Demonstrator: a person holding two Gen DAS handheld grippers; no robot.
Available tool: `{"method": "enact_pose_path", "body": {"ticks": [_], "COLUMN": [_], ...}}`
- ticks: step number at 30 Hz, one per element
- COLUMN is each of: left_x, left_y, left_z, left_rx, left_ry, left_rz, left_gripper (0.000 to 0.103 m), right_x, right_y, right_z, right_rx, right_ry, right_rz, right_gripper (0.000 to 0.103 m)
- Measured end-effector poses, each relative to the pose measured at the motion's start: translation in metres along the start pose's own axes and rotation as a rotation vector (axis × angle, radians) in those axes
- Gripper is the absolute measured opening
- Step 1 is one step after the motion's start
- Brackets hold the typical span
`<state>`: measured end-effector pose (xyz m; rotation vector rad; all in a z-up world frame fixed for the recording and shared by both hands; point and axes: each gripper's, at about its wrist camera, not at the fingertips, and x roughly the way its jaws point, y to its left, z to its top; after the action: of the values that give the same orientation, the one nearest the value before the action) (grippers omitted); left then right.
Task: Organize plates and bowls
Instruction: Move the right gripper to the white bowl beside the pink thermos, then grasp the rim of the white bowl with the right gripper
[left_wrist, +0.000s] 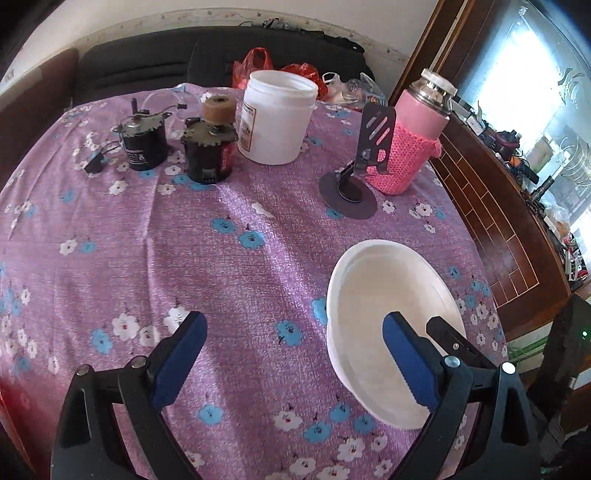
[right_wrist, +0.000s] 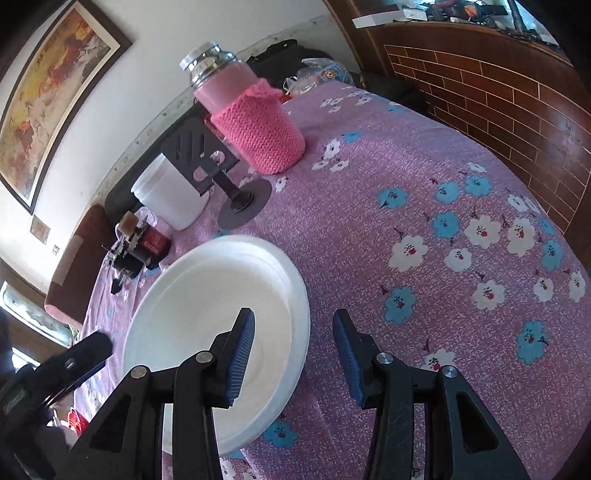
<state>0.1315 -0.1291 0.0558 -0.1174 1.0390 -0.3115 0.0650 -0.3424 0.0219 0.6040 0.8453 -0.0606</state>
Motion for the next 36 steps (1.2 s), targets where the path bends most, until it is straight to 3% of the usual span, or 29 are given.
{"method": "enact_pose_path", "body": {"ticks": [3,6,8,11,19,25,36], "left_x": [0.019,0.033,0.039,0.043,0.014,-0.026,-0.152], "left_y": [-0.007,-0.012,-0.013,-0.009,-0.005,0.016,0.079], "left_z": [0.002,0.001,-0.001,-0.005,-0.02,-0.036,-0.076], "left_rx": [0.023,0.037,0.039,0.021,0.051,0.024,-0.044], "left_ry": [0.034,0.075,0.096,0.109,0.033,-0.033,-0.216], "left_rz": [0.0,-0.022,-0.031,-0.051,0.0,0.042,0.15], "left_gripper": [0.083,0.058,0.034,0.019,0.015,0.015,0.016], "right_x": [0.004,0.006,0.007,0.007,-0.001,-0.009,-0.05], "right_y": [0.002,0.005,0.009,0.016,0.034,0.052,0.143], "right_z": [-0.001,-0.003,-0.004,-0.006,-0.014,-0.024,-0.065], "right_rx": [-0.013,-0.028,-0.038,-0.065,-0.125,-0.15,-0.308], "right_ry": [0.005,0.013,0.015,0.008,-0.031,-0.023,-0.006], "right_rz": [-0.003,0.0,0.003,0.006,0.053,0.172,0.322], "right_gripper": [0.038,0.026,0.018,0.013,0.011,0.011,0.011]}}
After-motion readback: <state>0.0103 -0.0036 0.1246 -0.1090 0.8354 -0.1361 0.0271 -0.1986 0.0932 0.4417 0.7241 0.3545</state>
